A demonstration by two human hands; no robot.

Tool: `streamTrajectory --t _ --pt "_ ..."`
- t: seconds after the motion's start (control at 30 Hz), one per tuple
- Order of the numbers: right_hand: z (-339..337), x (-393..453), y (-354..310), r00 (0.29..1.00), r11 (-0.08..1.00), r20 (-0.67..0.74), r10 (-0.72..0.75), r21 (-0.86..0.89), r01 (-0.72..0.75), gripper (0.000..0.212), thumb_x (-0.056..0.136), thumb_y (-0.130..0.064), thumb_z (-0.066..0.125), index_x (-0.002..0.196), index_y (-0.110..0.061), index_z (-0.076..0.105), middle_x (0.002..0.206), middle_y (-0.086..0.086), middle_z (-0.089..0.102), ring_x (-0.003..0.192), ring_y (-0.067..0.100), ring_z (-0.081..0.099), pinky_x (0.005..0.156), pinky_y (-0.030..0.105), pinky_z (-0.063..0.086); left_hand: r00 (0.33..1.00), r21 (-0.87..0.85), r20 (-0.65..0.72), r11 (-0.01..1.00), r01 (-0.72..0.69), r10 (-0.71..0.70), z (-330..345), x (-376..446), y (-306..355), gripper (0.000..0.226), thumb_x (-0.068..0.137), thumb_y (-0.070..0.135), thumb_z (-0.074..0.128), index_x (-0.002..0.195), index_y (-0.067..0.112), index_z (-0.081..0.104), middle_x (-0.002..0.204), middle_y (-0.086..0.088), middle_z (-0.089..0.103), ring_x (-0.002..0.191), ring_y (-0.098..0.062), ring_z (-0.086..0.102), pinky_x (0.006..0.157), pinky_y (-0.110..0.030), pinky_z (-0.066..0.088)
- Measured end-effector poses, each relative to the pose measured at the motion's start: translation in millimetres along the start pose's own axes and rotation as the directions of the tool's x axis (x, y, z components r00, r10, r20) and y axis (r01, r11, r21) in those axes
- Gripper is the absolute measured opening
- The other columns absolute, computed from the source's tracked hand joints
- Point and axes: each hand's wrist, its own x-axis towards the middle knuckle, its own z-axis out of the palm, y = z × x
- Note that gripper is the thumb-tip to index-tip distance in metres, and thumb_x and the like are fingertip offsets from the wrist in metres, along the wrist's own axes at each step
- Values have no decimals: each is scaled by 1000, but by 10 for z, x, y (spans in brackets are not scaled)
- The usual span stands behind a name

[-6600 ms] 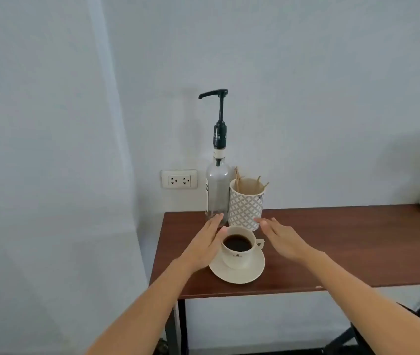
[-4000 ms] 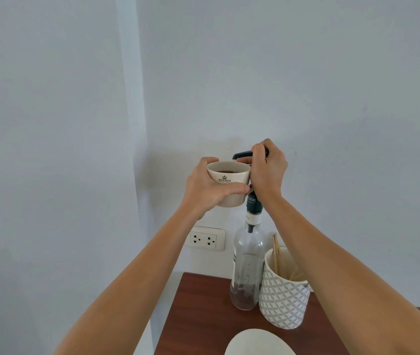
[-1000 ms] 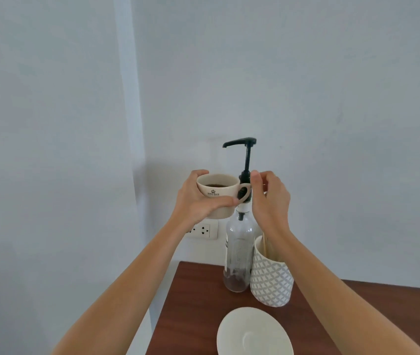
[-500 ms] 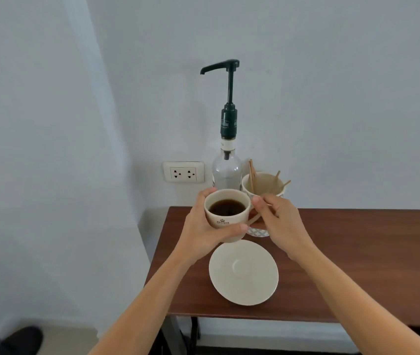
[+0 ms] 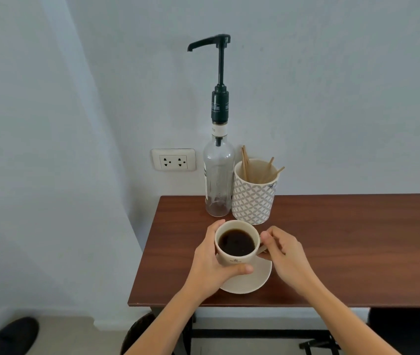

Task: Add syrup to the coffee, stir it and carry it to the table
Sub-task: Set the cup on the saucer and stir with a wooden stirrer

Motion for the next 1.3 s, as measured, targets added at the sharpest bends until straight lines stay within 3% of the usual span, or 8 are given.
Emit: streamTrajectory --t 0.23,0.33,0.43,0.7,0.8,1.03,1.2,1.3 --pt "-71 1 55 999 999 36 34 20 -35 22 100 -20 55 81 -19 65 77 -9 75 76 -1 70 72 19 56 1000 55 -1 998 -11 11 35 4 -46 100 56 49 94 135 54 33 131 29 58 130 4 51 108 -19 42" --pt "-246 268 44 993 996 -78 87 14 -86 12 90 -39 64 86 -28 67 83 -7 78 81 9 74 84 40 59 1000 167 -8 986 17 -16 47 -5 -47 99 56 64 86 130 75 21 140 38 43 143 5 31 126 -37 9" --pt "-464 698 -197 949 992 -291 121 6 -125 26 90 -47 62 93 -22 67 93 -5 76 89 20 73 89 41 55 999 210 -36 977 24 -16 66 -21 -105 99 57 77 76 142 59 27 149 34 37 147 12 18 123 -43 -13" --pt "-533 1678 -633 928 933 -277 249 -187 -306 34 84 -37 72 70 -6 65 67 9 61 59 23 57 59 33 49 998 163 -38 985 61 -55 43 -9 -106 93 58 79 75 139 48 40 141 33 47 140 7 35 123 -47 -9" --pt "-472 1772 -604 923 915 -303 238 -248 -318 19 81 -20 74 82 -2 76 83 10 74 76 27 70 67 36 58 997 141 -24 987 75 -72 35 -15 -91 90 59 78 75 138 50 40 137 37 49 137 12 36 124 -47 -7" --pt "-547 1450 -847 906 941 -344 -248 -307 142 11 90 -13 68 87 -5 74 76 2 72 67 10 62 76 20 52 998 125 -17 990 64 -63 16 -13 -42 92 58 83 70 137 52 37 142 32 47 140 5 36 124 -49 -6" --pt "-750 750 -1339 650 802 -470 -597 -338 493 11 94 -15 66 90 -5 70 82 -6 69 74 -7 61 78 2 41 998 142 -27 988 65 -61 5 -10 -65 95 58 79 73 140 51 34 148 27 44 143 1 35 124 -51 -4" --pt "-646 333 -1287 724 813 -371 -582 -278 511 5 93 -11 68 89 -7 69 78 -8 67 74 0 63 76 15 48 998 149 -23 987 67 -64 -3 -4 -70 94 60 75 75 140 53 30 149 27 43 144 1 33 124 -51 -4"
